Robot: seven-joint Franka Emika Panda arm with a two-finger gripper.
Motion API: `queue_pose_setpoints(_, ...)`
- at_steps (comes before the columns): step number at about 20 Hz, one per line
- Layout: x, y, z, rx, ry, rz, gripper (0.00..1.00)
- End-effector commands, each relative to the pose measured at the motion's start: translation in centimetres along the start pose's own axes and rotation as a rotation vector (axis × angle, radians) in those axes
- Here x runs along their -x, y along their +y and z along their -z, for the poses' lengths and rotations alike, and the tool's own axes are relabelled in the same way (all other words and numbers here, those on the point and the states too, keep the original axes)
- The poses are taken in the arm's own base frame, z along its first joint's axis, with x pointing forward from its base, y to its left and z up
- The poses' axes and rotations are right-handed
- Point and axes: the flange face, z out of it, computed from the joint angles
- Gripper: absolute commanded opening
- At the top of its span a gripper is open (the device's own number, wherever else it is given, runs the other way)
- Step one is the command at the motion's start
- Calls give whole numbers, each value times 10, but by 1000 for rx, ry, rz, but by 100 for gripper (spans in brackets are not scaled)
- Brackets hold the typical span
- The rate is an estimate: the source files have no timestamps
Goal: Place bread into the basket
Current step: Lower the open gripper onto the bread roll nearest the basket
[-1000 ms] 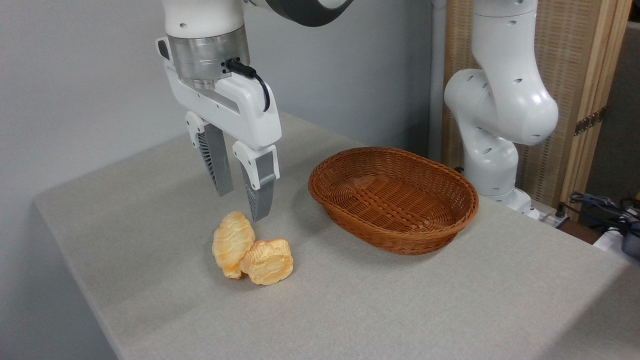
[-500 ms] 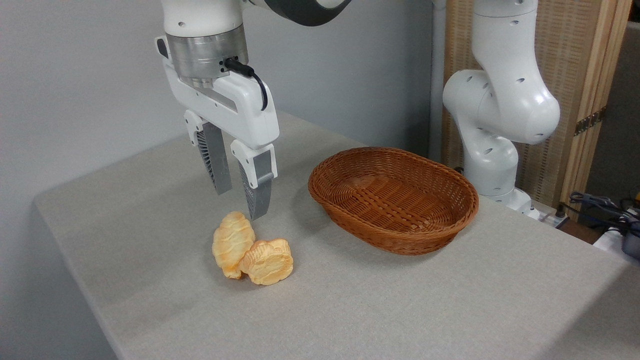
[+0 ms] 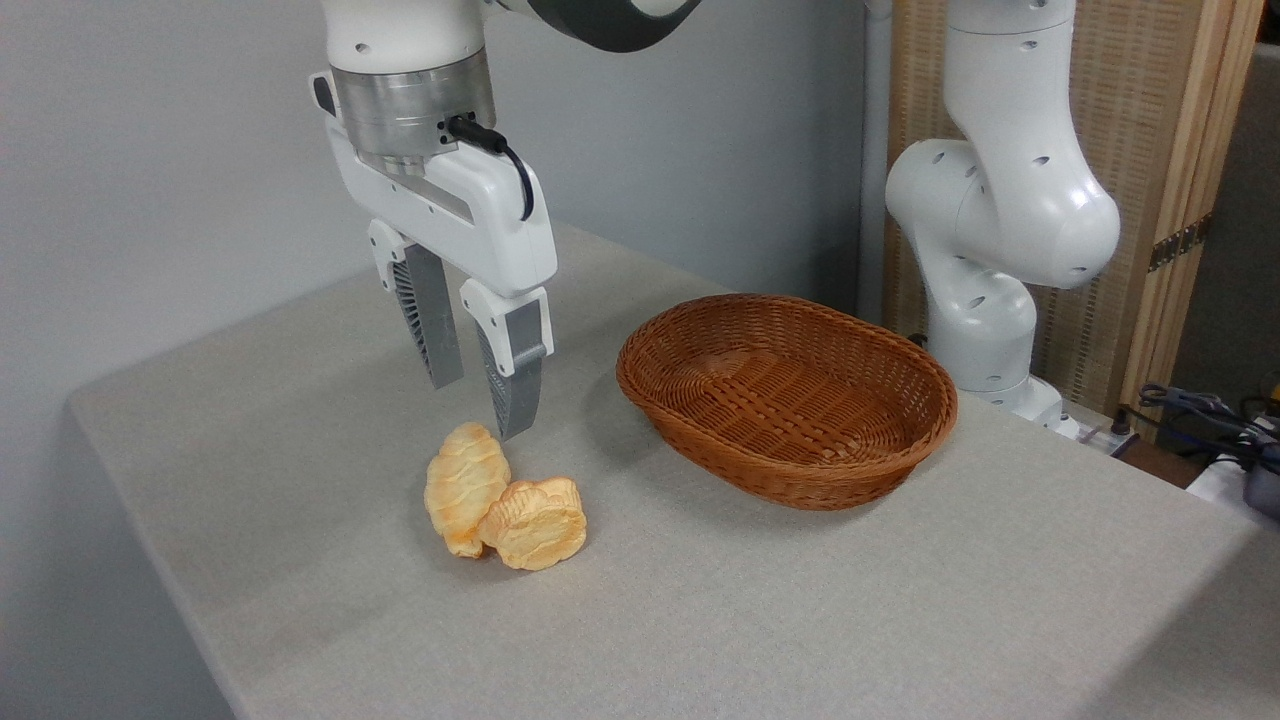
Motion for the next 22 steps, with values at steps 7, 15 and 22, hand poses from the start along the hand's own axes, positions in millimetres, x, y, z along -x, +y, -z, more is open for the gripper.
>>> queue_pose_setpoints(7, 1, 4, 0, 29, -11, 7, 100)
queue_pose_setpoints(15, 13, 17, -41, 81, -65, -64, 100)
queue_pose_setpoints(22, 25, 16, -105, 55, -46, -157, 100)
